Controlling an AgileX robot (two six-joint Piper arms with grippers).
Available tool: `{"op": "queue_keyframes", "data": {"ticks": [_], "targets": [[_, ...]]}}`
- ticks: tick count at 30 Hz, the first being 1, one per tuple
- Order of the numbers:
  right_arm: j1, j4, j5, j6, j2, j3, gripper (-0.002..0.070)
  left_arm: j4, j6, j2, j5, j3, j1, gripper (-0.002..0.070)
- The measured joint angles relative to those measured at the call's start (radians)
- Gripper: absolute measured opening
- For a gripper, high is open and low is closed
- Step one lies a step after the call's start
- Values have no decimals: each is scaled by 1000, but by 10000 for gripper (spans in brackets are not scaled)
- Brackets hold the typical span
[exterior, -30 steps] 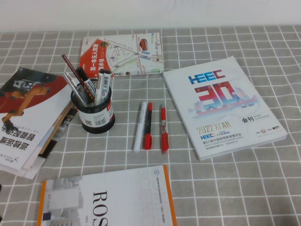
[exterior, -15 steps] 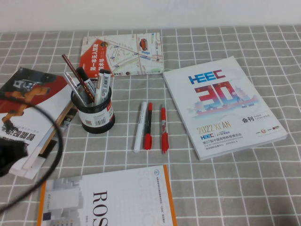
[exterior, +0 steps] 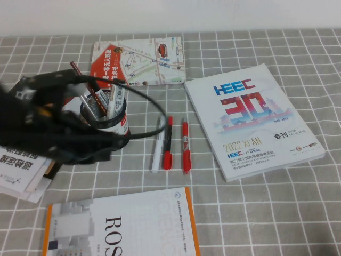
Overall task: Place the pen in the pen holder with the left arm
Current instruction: Pick up the pen on the table
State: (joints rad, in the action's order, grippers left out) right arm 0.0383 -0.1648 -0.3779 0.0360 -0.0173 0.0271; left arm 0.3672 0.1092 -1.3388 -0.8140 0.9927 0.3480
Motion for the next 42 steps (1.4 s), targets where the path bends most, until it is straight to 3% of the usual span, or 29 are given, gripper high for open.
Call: {"op": "queue_keyframes", "data": {"ticks": [8,18,27,30,36,42], "targets": [[0,0,0,0,0,0,-15,-67,-44,-278,-65,254,158,0],[0,0,0,0,0,0,-15,-197,-115,-536,-216,575,241,0],[0,0,0,0,0,0,-15,-266,-116,-677,-329,753,251,1],[0,0,0,0,0,0,-15,-287,-97,-706,-345,780,251,48],[0,0,0,0,0,0,-15,-311,-109,-752,-353,793,241,234],[0,0,0,0,0,0,-15,-330,-158,-784,-338,809,212,277]]}}
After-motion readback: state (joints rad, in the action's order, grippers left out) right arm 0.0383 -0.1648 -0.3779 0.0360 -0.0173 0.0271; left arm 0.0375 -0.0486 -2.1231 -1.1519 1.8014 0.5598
